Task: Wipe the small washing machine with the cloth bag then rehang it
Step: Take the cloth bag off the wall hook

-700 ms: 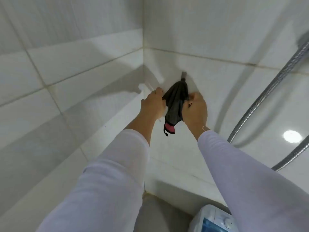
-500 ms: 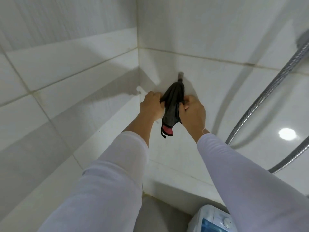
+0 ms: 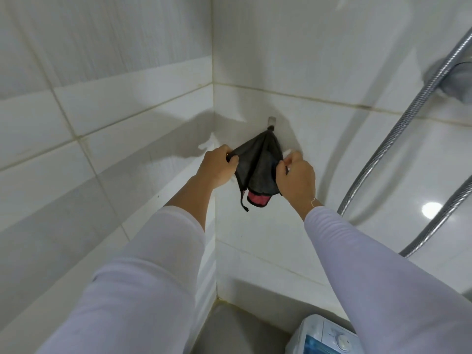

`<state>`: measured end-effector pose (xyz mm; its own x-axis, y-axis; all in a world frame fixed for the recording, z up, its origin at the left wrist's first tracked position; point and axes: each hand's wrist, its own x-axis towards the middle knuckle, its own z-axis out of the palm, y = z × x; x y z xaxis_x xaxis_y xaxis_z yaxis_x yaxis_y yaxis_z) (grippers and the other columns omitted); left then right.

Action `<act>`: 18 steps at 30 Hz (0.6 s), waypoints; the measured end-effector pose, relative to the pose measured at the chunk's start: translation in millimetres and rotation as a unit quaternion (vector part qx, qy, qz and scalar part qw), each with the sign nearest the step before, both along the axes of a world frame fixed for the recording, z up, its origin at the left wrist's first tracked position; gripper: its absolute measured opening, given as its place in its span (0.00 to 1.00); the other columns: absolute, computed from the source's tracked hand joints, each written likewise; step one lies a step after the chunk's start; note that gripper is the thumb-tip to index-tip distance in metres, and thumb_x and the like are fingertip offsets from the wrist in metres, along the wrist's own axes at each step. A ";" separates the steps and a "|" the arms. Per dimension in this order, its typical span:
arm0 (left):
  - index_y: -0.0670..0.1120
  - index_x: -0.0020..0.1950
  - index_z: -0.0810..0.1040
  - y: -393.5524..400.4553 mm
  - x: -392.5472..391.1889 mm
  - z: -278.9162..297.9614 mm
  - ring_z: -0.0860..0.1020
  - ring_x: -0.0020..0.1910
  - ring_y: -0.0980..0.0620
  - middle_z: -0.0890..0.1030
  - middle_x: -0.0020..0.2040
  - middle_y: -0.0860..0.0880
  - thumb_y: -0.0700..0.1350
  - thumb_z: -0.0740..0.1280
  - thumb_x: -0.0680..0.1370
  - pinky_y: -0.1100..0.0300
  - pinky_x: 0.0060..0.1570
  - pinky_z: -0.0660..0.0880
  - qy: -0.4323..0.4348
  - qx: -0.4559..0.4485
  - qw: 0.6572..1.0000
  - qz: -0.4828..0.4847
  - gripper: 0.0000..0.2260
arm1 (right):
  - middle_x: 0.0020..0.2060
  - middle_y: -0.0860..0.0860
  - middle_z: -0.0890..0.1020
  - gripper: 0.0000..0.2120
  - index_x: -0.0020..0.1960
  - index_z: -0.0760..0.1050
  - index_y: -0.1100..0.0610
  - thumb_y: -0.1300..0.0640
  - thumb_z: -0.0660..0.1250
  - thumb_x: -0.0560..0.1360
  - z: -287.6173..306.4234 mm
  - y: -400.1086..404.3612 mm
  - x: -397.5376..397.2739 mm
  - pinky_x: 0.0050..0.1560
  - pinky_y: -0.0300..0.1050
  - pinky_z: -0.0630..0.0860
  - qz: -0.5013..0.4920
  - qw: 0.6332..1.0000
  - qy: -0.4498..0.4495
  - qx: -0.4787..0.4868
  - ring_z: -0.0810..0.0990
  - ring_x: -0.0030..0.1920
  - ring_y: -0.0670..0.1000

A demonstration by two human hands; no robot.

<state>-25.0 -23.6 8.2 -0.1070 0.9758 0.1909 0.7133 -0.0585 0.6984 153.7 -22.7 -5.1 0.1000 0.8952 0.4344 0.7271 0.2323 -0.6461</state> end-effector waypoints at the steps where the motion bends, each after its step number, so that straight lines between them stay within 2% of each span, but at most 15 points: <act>1: 0.44 0.52 0.75 -4.1 -1.3 2.6 0.74 0.39 0.51 0.76 0.41 0.49 0.46 0.60 0.80 0.64 0.35 0.67 0.000 0.005 1.000 -0.004 0.08 | 0.33 0.54 0.76 0.04 0.46 0.68 0.60 0.59 0.59 0.77 3.6 -4.3 0.5 0.37 0.43 0.67 0.006 1.000 0.013 -0.007 0.74 0.36 0.56; 3: 0.44 0.45 0.74 -13.7 -1.5 10.5 0.72 0.34 0.55 0.74 0.36 0.51 0.47 0.61 0.79 0.66 0.31 0.64 -0.008 0.011 1.000 -0.006 0.07 | 0.31 0.49 0.72 0.03 0.48 0.67 0.60 0.60 0.58 0.77 11.4 -12.4 1.3 0.37 0.43 0.68 0.011 0.998 0.062 -0.018 0.73 0.34 0.54; 6: 0.42 0.41 0.73 -25.6 4.7 25.5 0.67 0.30 0.55 0.69 0.32 0.50 0.47 0.62 0.78 0.63 0.32 0.62 -0.041 0.014 0.999 -0.026 0.10 | 0.35 0.48 0.74 0.11 0.58 0.69 0.58 0.57 0.63 0.77 27.0 -21.0 0.6 0.40 0.40 0.71 0.025 0.977 0.197 -0.080 0.74 0.35 0.46; 9: 0.43 0.40 0.73 -35.4 19.3 43.4 0.66 0.32 0.53 0.68 0.32 0.50 0.48 0.63 0.78 0.61 0.34 0.62 -0.080 0.011 0.995 -0.056 0.10 | 0.47 0.53 0.78 0.16 0.60 0.70 0.55 0.55 0.67 0.74 47.1 -26.8 -0.7 0.45 0.42 0.73 0.052 0.944 0.297 -0.135 0.78 0.45 0.51; 12: 0.48 0.37 0.72 -43.3 38.4 58.5 0.71 0.36 0.53 0.72 0.35 0.51 0.48 0.62 0.78 0.60 0.40 0.67 -0.130 -0.003 0.988 -0.087 0.10 | 0.49 0.55 0.80 0.12 0.57 0.73 0.55 0.58 0.68 0.74 64.1 -32.0 -2.0 0.47 0.44 0.78 0.077 0.926 0.344 -0.139 0.80 0.47 0.53; 15: 0.50 0.46 0.74 -51.9 54.8 68.4 0.79 0.51 0.47 0.78 0.48 0.48 0.53 0.61 0.79 0.53 0.55 0.75 -0.259 -0.040 0.959 -0.107 0.08 | 0.48 0.57 0.81 0.05 0.51 0.75 0.57 0.61 0.64 0.76 78.8 -40.0 4.3 0.50 0.47 0.81 0.094 0.904 0.394 -0.133 0.81 0.47 0.54; 18: 0.47 0.61 0.72 -59.9 65.9 71.7 0.80 0.56 0.48 0.79 0.58 0.48 0.61 0.66 0.74 0.50 0.57 0.78 -0.339 -0.075 0.929 -0.129 0.23 | 0.43 0.57 0.81 0.07 0.52 0.73 0.62 0.63 0.57 0.79 93.1 -55.7 19.0 0.44 0.44 0.82 0.148 0.848 0.480 -0.166 0.82 0.42 0.53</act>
